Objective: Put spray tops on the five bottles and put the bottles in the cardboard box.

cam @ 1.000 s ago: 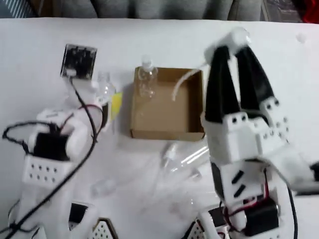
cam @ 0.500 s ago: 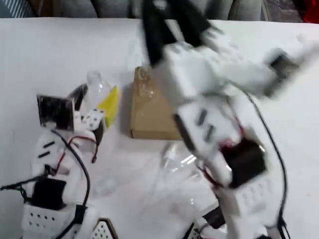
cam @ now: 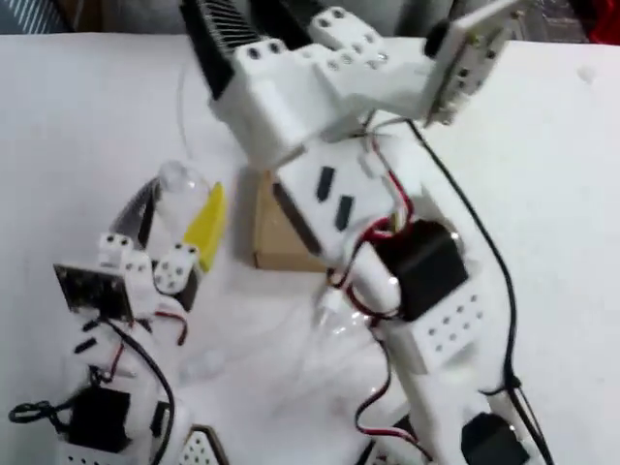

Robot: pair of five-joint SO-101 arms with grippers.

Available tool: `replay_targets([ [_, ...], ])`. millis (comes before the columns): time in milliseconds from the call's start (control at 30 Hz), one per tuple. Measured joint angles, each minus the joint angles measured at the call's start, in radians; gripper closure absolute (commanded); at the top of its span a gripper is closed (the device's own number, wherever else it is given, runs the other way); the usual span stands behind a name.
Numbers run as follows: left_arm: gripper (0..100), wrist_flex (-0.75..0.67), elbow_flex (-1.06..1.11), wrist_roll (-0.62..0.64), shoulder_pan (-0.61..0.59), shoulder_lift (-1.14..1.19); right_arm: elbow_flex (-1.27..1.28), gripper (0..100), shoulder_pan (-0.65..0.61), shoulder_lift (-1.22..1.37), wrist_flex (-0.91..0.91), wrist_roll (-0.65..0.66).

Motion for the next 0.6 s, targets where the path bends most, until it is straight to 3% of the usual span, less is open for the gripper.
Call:
replay_targets([
  [600, 95, 0.0, 0.037, 0.0, -0.002, -0.049, -0.058, 98.3, -0.023, 0.118, 0.031, -0.002],
])
